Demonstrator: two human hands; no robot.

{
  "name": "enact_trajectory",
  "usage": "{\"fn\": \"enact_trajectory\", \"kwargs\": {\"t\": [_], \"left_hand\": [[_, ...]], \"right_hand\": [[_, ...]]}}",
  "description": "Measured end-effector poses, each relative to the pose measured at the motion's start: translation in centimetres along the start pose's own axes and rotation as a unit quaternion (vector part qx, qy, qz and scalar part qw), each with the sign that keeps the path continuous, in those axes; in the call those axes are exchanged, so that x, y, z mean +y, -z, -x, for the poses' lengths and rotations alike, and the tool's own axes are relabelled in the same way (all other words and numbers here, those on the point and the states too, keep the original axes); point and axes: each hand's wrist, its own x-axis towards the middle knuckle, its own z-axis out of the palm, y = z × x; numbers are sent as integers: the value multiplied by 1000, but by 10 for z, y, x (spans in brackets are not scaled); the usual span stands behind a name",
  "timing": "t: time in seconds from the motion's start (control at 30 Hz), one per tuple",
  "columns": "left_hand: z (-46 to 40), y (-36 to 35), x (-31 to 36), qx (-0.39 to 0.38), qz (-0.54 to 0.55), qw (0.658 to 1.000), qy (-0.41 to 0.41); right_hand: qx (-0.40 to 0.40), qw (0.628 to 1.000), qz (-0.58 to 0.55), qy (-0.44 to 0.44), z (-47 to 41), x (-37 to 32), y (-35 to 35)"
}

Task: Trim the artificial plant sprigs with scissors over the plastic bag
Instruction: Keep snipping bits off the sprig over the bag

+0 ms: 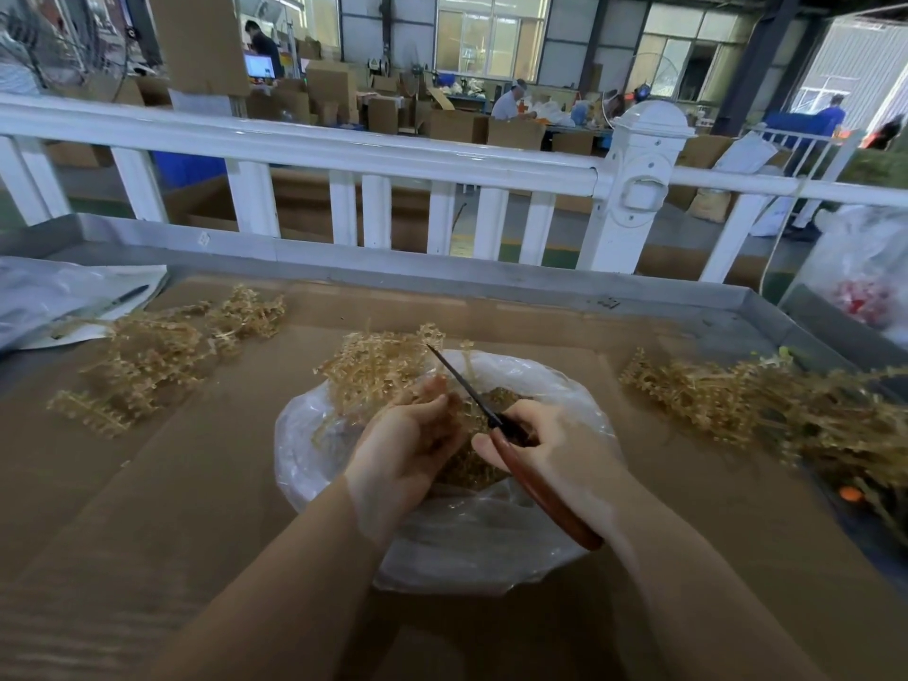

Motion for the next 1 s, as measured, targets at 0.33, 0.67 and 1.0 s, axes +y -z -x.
{"fn": "enact_trajectory", "kwargs": {"t": [0.33, 0.67, 1.0], "left_hand": [[-4, 0, 3, 43, -26, 999, -17], [-4, 0, 4, 35, -12, 999, -16], [1, -4, 7, 21, 35, 999, 5]], "right_hand": [[9, 998, -60, -9, 2, 0, 0], [5, 994, -95, -49, 3, 4, -5], [2, 998, -57, -28, 6, 8, -4]]}}
